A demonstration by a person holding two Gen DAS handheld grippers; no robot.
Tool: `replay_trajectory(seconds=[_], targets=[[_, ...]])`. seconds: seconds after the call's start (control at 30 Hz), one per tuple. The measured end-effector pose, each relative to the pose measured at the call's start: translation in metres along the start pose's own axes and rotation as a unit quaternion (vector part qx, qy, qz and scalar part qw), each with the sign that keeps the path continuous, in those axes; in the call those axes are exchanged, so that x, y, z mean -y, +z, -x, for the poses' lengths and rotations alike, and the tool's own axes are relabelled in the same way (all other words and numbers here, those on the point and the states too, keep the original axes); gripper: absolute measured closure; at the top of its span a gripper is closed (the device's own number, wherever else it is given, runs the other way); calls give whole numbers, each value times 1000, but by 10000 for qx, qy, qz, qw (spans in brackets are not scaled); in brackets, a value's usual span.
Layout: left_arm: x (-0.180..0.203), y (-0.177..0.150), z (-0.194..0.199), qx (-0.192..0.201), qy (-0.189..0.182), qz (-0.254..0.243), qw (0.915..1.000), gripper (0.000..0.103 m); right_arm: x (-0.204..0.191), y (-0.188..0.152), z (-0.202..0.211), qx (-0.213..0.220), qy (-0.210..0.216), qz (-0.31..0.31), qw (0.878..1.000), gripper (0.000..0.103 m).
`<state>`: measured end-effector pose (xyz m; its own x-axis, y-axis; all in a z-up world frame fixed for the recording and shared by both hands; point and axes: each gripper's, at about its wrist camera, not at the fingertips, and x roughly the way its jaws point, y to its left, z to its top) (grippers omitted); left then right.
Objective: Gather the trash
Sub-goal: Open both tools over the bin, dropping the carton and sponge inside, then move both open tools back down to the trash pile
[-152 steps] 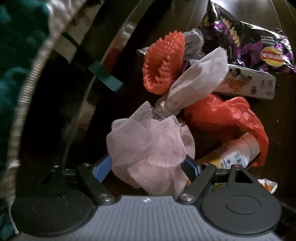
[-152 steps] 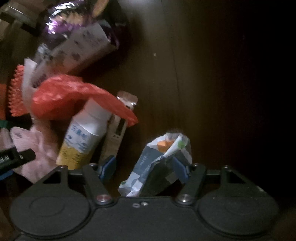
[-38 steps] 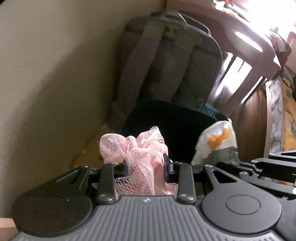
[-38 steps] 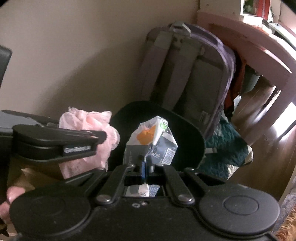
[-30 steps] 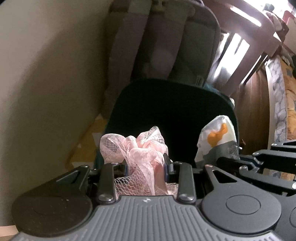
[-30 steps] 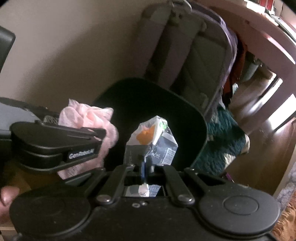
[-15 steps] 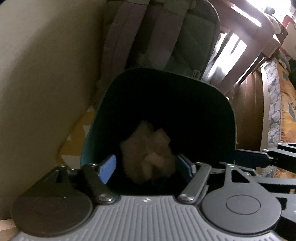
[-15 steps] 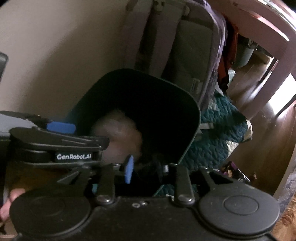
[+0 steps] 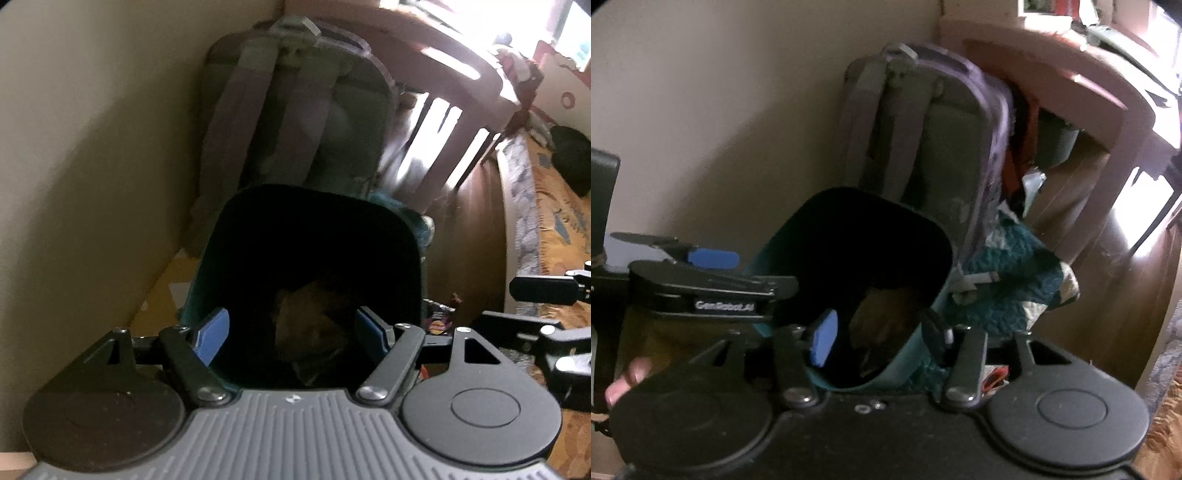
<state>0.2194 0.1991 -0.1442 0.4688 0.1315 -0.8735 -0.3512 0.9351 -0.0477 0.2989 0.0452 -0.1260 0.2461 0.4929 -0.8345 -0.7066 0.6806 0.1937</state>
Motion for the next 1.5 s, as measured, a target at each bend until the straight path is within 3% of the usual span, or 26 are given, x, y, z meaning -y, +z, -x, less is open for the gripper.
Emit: replay_trajectory(seconds=[0.13, 0.23, 0.37, 0.47, 0.67, 0.77, 0.97, 1.1, 1.5], targets=[[12, 5, 22, 187, -310, -55, 9993, 28, 14, -8, 30, 199, -24, -235, 9995, 42], [24, 9, 38, 427, -527, -104, 9976, 22, 28, -18, 52, 339, -67, -376, 9987, 39], [48, 16, 47, 660, -831, -150, 9942, 21, 53, -38, 76, 522, -247, -545, 9968, 27], [73, 19, 39, 711, -843, -175, 9937, 21, 81, -56, 86, 571, -440, -745, 9946, 19], [128, 17, 2, 416, -874, -210, 9951, 20, 156, -92, 88, 484, -833, -1179, 9883, 10], [162, 11, -29, 271, -714, -282, 9967, 20, 194, -109, 78, 423, -953, -1196, 9873, 7], [224, -18, -109, -270, -385, -137, 9988, 20, 272, -142, 15, -149, -800, -746, 9939, 6], [263, -51, -172, -734, -445, -217, 9961, 20, 316, -166, -45, -649, -535, -759, 9936, 7], [320, -186, -385, -1822, -220, -1316, 9742, 20, 380, -268, -246, -1463, -88, -785, 9861, 14]])
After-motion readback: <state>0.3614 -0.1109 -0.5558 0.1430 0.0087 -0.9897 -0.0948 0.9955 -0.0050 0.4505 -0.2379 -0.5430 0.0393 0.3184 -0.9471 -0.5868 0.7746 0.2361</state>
